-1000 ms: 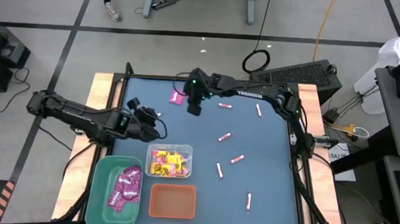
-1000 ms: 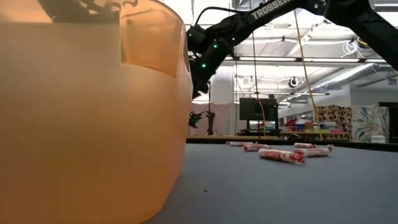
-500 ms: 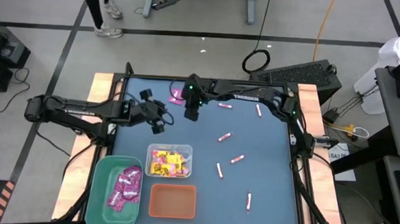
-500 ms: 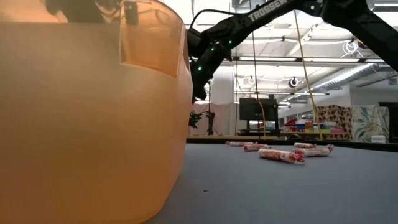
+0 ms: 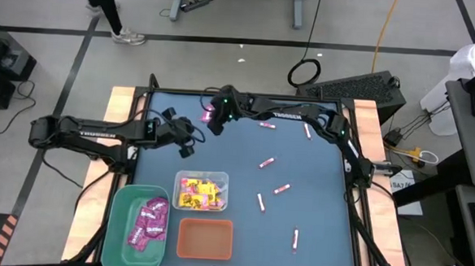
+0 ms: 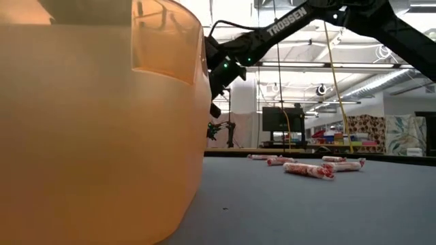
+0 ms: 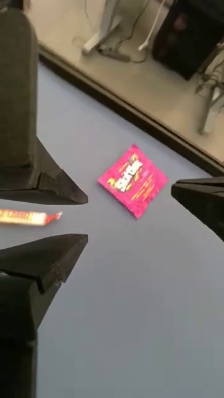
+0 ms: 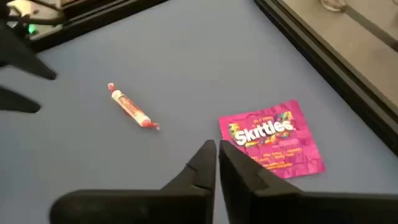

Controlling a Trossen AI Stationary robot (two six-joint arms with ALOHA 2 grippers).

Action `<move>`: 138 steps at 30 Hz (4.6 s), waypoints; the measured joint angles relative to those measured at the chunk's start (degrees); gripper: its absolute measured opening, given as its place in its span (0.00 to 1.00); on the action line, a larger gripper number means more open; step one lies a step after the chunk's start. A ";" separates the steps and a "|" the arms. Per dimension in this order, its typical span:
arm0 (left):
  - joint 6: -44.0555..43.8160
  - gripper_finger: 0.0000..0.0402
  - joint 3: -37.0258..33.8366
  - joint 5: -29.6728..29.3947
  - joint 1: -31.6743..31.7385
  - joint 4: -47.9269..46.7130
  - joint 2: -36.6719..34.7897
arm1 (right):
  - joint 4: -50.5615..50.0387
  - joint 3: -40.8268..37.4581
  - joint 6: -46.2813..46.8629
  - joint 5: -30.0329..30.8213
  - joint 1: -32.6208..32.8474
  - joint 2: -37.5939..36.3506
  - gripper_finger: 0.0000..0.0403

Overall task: Sort candy
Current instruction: Put the purple candy into the green bin

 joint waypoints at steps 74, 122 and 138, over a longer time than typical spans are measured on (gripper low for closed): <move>-12.55 0.01 8.20 6.76 12.94 23.42 34.25 | -19.79 -57.69 19.18 60.95 34.87 -49.05 0.00; -15.42 0.01 8.67 14.75 12.65 17.13 36.26 | -14.58 -62.26 21.06 58.96 35.31 -48.98 0.00; -10.54 0.06 9.77 14.25 5.55 3.77 24.58 | -13.03 -62.37 18.14 59.37 35.36 -48.98 0.00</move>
